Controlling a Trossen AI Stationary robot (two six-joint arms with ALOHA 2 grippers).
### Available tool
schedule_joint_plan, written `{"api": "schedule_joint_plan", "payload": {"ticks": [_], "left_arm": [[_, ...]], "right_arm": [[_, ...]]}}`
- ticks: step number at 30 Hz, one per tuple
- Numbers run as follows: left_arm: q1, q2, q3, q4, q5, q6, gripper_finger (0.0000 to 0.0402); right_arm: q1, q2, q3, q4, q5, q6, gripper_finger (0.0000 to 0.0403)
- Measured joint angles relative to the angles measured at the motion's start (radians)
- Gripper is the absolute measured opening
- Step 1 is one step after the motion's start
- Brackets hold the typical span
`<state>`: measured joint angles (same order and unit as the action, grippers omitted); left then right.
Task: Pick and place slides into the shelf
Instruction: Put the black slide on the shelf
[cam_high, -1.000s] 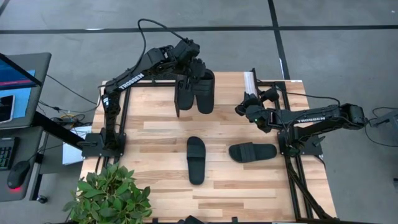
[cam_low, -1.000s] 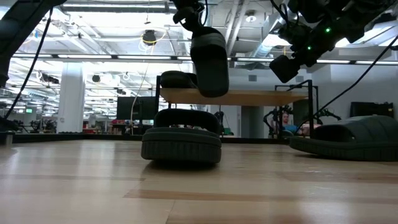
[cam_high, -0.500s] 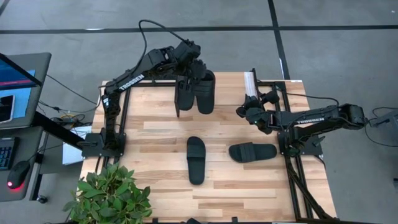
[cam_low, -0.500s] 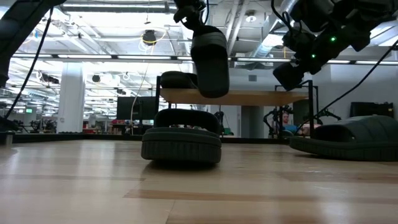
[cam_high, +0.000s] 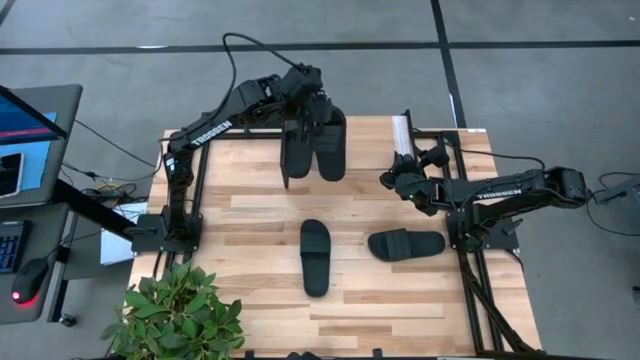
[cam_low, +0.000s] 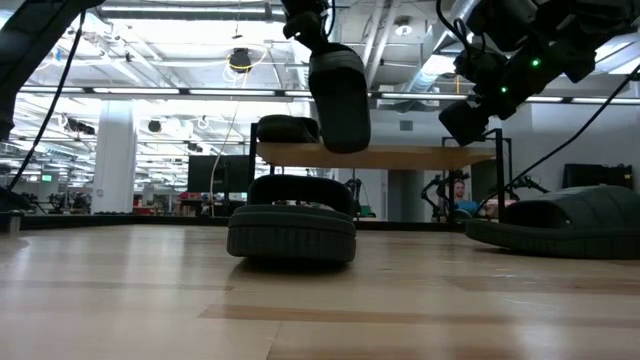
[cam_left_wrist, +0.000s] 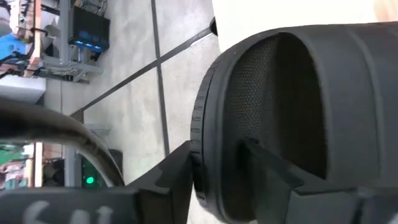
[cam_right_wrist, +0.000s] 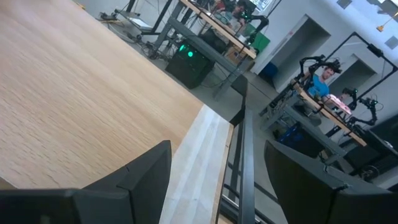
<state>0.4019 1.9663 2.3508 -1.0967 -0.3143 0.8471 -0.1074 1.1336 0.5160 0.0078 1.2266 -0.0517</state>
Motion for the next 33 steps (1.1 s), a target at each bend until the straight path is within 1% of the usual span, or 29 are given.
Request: {"api": "schedule_joint_plan", "payload": {"ticks": [3,6,14,20,24,28,33], "left_arm": [[0.000,-0.001,0.000,0.004,-0.010,0.000,0.0145],[0.000,-0.001,0.000,0.025,-0.035,0.004,0.0156],[-0.001,-0.001,0.000,0.126,-0.055,0.037,0.0152],[-0.002,-0.001,-0.001,0.129,-0.070,0.047,0.0151],[-0.019,-0.001,-0.001,0.129,-0.099,0.035,0.0151],[-0.061,-0.011,-0.002,0.157,-0.162,0.034,0.0151],[-0.139,-0.082,-0.002,0.263,-0.232,0.009,0.0151]], "right_arm": [[0.000,0.000,0.000,0.000,0.000,0.000,0.0249],[0.000,0.000,0.000,0.000,0.000,0.000,0.0249],[0.000,0.000,0.000,0.000,-0.001,0.000,0.0249],[0.000,0.000,0.000,0.000,-0.001,0.012,0.0249],[0.000,0.000,0.000,0.006,0.002,0.027,0.0249],[0.000,0.000,0.000,0.083,0.028,0.025,0.0249],[-0.018,0.000,0.000,0.212,0.027,-0.009,0.0249]]}}
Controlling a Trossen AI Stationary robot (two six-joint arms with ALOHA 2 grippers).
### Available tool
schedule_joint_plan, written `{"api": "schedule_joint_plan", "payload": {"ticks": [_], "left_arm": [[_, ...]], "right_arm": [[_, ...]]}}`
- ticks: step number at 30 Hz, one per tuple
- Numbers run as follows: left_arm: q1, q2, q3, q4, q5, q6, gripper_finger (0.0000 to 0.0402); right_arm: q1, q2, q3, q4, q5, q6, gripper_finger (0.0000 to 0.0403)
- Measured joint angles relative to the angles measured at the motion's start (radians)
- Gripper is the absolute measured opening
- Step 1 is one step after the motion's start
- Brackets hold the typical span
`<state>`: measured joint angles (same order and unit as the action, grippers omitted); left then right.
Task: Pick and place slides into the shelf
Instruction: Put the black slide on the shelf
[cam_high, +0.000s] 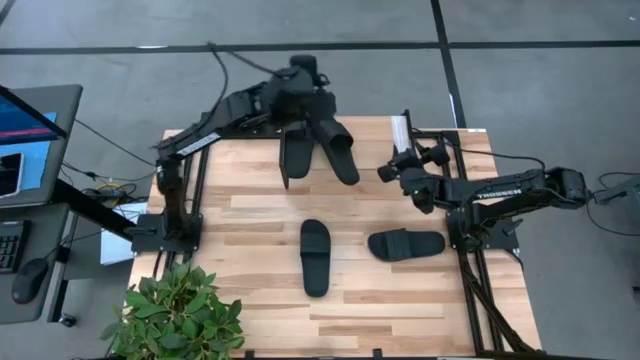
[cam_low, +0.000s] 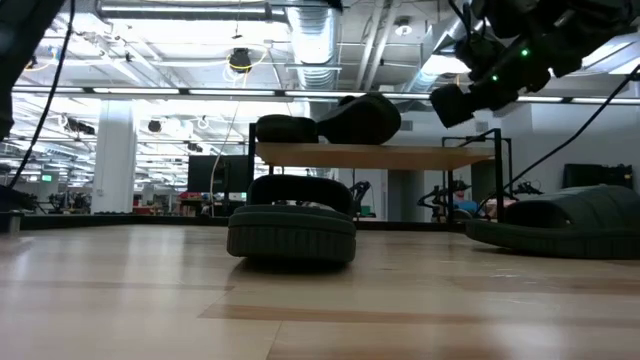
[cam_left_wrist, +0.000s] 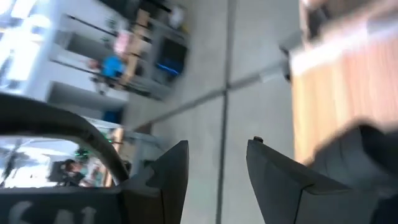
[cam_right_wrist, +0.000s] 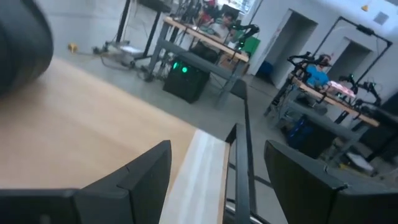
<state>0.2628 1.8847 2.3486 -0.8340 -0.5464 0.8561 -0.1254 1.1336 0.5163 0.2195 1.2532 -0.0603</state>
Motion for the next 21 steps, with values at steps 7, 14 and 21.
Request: {"api": "schedule_joint_plan", "payload": {"ticks": [7,14,21], "left_arm": [[-0.144,-0.216,0.001,0.196,-0.166,-0.188,0.0151],[-0.392,-0.421,0.002,0.195,-0.224,-0.291,0.0127],[-0.607,-0.523,0.002,0.024,-0.388,-0.344,0.0016]], "right_arm": [[-0.054,0.000,0.000,0.167,-0.125,-0.047,0.0249],[-0.067,0.000,0.000,0.521,-0.205,-0.284,0.0249],[-0.049,-0.001,0.027,0.698,-0.246,-0.470,0.0249]]}}
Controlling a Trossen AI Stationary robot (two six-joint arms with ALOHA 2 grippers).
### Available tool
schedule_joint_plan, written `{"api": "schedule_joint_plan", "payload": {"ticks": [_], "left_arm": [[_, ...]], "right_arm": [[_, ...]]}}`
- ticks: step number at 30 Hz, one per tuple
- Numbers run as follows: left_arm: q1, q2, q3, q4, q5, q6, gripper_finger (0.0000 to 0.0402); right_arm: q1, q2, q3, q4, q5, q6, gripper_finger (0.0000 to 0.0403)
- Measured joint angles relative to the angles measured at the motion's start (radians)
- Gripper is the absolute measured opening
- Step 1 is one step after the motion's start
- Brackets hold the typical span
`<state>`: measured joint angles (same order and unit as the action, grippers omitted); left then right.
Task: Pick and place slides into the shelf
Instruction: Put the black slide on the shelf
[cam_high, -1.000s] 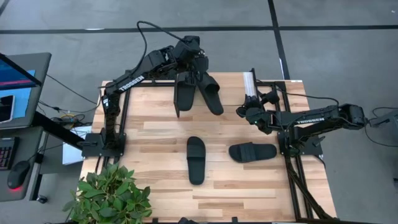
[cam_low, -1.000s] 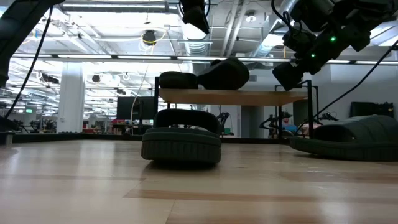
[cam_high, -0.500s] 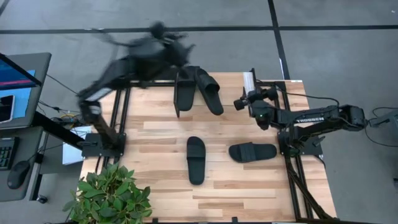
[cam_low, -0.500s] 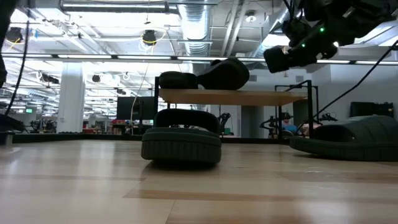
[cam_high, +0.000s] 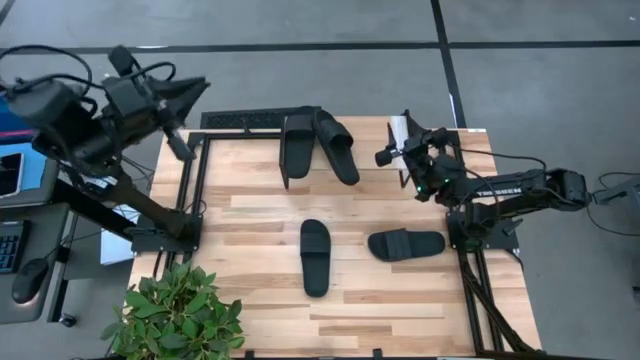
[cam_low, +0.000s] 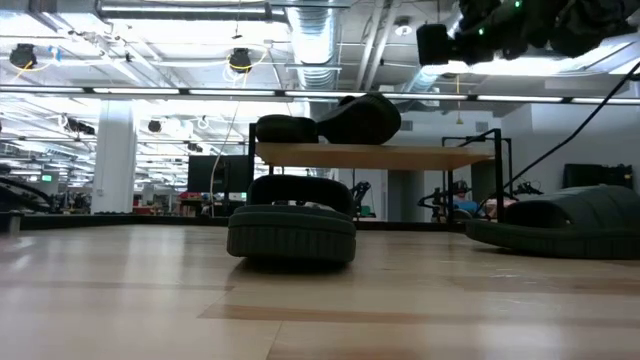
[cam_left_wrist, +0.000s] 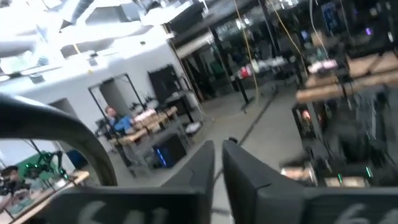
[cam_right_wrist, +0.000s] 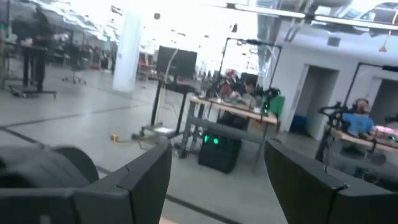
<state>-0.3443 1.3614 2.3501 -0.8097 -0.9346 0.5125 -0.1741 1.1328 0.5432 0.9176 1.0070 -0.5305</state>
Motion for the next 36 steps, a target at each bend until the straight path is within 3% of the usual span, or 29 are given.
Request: {"api": "schedule_joint_plan", "payload": {"ticks": [2,8,11,17,21,25,29,31,36], "left_arm": [[-0.032,-0.006,0.000,-0.066,-0.051,-0.029,0.0008],[-0.074,-0.007,-0.001,-0.313,-0.170,-0.173,0.0002],[-0.082,-0.007,-0.001,-0.425,-0.232,-0.274,0.0000],[-0.110,-0.008,-0.001,-0.656,-0.313,-0.498,0.0000],[-0.148,-0.007,-0.013,-0.757,-0.375,-0.647,0.0000],[-0.181,-0.013,-0.063,-0.748,-0.405,-0.649,0.0000],[-0.190,-0.015,-0.100,-0.762,-0.428,-0.659,0.0000],[-0.189,-0.014,-0.116,-0.762,-0.434,-0.659,0.0000],[-0.190,-0.013,-0.129,-0.761,-0.437,-0.666,0.0000]], "right_arm": [[0.006,0.000,0.019,-0.001,-0.037,-0.001,0.0249],[0.033,0.000,0.057,-0.019,-0.407,0.022,0.0249],[0.056,0.000,0.065,-0.022,-0.504,0.033,0.0249],[0.096,0.000,0.066,0.006,-0.567,0.111,0.0249],[0.093,0.000,0.067,-0.005,-0.484,0.102,0.0241],[0.071,0.000,0.067,-0.094,-0.365,0.094,0.0174],[0.034,0.000,0.067,-0.219,-0.362,0.150,0.0033],[0.011,0.000,0.067,-0.252,-0.411,0.189,0.0016],[-0.039,0.001,0.072,-0.276,-0.667,0.304,0.0002]]}}
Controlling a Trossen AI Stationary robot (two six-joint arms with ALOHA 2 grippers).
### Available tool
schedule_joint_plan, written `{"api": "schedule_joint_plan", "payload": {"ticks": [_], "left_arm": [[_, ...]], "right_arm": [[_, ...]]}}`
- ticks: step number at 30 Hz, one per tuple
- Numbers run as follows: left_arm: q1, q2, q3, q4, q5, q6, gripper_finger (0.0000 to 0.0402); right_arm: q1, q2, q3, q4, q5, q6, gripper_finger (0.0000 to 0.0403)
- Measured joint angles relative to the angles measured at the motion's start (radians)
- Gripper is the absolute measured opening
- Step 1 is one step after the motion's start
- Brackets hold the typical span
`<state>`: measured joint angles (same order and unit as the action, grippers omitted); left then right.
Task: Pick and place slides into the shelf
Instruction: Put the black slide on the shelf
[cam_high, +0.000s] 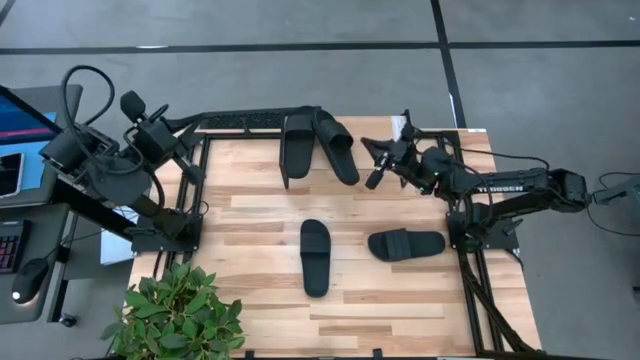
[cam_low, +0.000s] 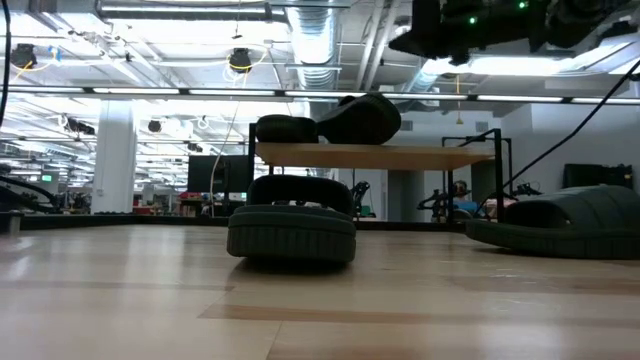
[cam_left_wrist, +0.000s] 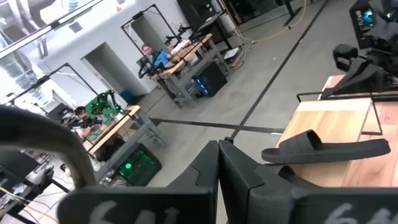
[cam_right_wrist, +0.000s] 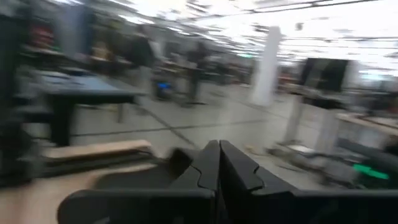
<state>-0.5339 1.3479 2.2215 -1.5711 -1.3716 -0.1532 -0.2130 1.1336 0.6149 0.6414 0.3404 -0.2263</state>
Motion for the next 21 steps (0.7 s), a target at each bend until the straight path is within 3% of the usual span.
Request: {"api": "schedule_joint_plan", "payload": {"ticks": [4,10,16,21], "left_arm": [[0.001,0.000,0.000,0.000,-0.003,-0.011,0.0000],[0.001,-0.001,0.000,0.000,0.012,-0.021,0.0000],[0.028,0.025,0.000,0.035,0.123,-0.034,0.0000],[0.103,0.101,-0.002,0.242,0.275,0.148,0.0000]], "right_arm": [[0.008,0.000,0.050,-0.071,-0.141,0.019,0.0000],[0.027,0.087,0.220,-0.372,-0.153,-0.023,0.0000],[0.015,0.211,0.393,-0.568,-0.147,-0.089,0.0000],[-0.013,0.224,0.437,-0.640,-0.130,-0.096,0.0000]]}}
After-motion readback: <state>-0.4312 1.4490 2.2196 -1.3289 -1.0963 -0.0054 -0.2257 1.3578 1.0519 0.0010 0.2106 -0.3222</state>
